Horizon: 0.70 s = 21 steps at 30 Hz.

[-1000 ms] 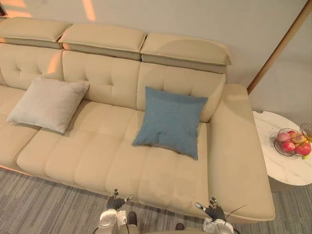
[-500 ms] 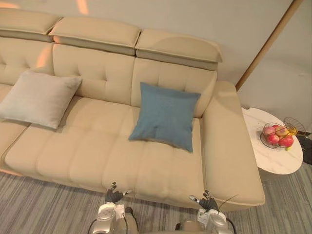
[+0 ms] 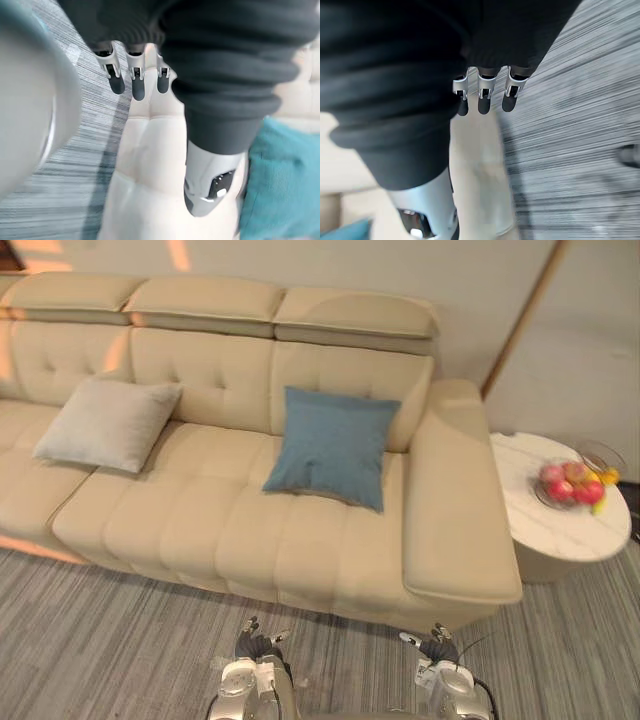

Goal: Pick up cushions and gather them together orderly.

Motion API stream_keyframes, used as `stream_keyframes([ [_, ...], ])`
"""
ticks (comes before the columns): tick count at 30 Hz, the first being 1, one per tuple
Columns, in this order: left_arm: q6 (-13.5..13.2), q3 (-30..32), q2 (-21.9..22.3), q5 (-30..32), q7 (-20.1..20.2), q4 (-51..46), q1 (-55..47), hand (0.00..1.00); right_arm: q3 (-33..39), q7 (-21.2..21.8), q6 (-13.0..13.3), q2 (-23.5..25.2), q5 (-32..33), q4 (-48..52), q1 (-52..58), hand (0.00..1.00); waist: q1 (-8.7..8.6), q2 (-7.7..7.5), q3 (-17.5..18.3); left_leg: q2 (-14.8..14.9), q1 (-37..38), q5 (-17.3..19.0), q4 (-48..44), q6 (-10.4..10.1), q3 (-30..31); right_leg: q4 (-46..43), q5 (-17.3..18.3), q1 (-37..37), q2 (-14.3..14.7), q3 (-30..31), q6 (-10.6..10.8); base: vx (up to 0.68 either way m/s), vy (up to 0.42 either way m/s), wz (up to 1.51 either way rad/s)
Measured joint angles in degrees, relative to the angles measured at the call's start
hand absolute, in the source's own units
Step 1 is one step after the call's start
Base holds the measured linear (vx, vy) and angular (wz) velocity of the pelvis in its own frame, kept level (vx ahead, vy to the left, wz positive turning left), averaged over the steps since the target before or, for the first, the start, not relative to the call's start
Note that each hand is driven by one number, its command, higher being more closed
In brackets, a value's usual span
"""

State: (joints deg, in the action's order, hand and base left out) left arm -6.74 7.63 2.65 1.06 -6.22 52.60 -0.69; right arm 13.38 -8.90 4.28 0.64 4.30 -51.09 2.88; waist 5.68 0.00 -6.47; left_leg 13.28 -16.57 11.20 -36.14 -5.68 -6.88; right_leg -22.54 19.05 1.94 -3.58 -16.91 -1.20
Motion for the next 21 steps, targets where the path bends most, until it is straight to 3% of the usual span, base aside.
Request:
stream_keyframes([
  [2, 0.07, 0.0, -0.09, 0.61, 0.01, 1.09, 0.03, 0.0, 1.13, 0.26, -0.42, 0.32, -0.08, -1.77, 1.11, 0.0, -2.3, -0.03, 0.65, -0.96, 2.75, 2.77, 6.43, -0.54, -0.08, 0.32, -0.62, 0.08, -0.52, -1.51, 1.16, -0.14, 0.172, 0.47],
  [4, 0.18, -0.03, -1.98, 1.22, -0.01, 2.39, -0.26, 0.0, 2.64, 0.71, -0.63, 1.45, -0.74, -5.45, 1.13, 0.0, -2.89, -3.24, 2.14, -5.13, 4.52, -1.17, 16.08, 0.16, -0.17, 3.57, -2.23, 1.48, -1.93, 0.21, 3.15, -0.08, 0.164, 0.44],
  [5, 0.46, 0.0, -2.7, 1.63, -0.02, 3.05, -0.31, 0.0, 3.75, 1.14, -0.75, 1.74, -1.61, -6.52, 0.92, 0.0, -2.82, -3.91, 2.6, -6.65, 5.69, -3.34, 19.88, 0.91, -0.04, 7.36, -4.78, 0.63, -2.06, 0.94, 3.19, -0.05, 0.135, 0.21],
  [11, 0.92, 0.44, -5.07, 1.85, -0.07, 5.5, -1.93, 0.0, 6.82, 1.51, -0.77, 1.32, -1.96, -8.32, 0.72, 0.0, -2.87, -2.91, 3.8, -11.11, 10.49, -6.17, 26.29, 3.42, -0.22, 12.15, -7.84, -3.28, -4.22, 3.71, 5.01, -0.01, 0.141, 0.11],
  [12, 0.92, 0.44, -5.31, 2.22, -0.05, 5.76, -2.71, 0.0, 6.95, 1.64, -0.82, 0.92, -1.97, -8.79, 0.59, 0.0, -2.85, -2.15, 4.28, -11.7, 10.84, -6.71, 27.47, 3.77, -0.25, 12.74, -8.08, -3.3, -4.52, 3.98, 5.11, 0.01, 0.065, 0.02],
  [21, 0.93, 0.53, -6.41, 2.26, 0.23, 8.35, -3.2, 0.0, 7.15, 1.81, -0.86, -0.19, -1.97, -11.56, -0.79, 0.0, -3.08, -2.43, 4.65, -13.3, 14.7, -8.98, 32.09, 4.02, 1.35, 16.01, -8.76, -6.71, -4.47, 4.21, 5.28, 0.04, 0.0, 0.05],
])
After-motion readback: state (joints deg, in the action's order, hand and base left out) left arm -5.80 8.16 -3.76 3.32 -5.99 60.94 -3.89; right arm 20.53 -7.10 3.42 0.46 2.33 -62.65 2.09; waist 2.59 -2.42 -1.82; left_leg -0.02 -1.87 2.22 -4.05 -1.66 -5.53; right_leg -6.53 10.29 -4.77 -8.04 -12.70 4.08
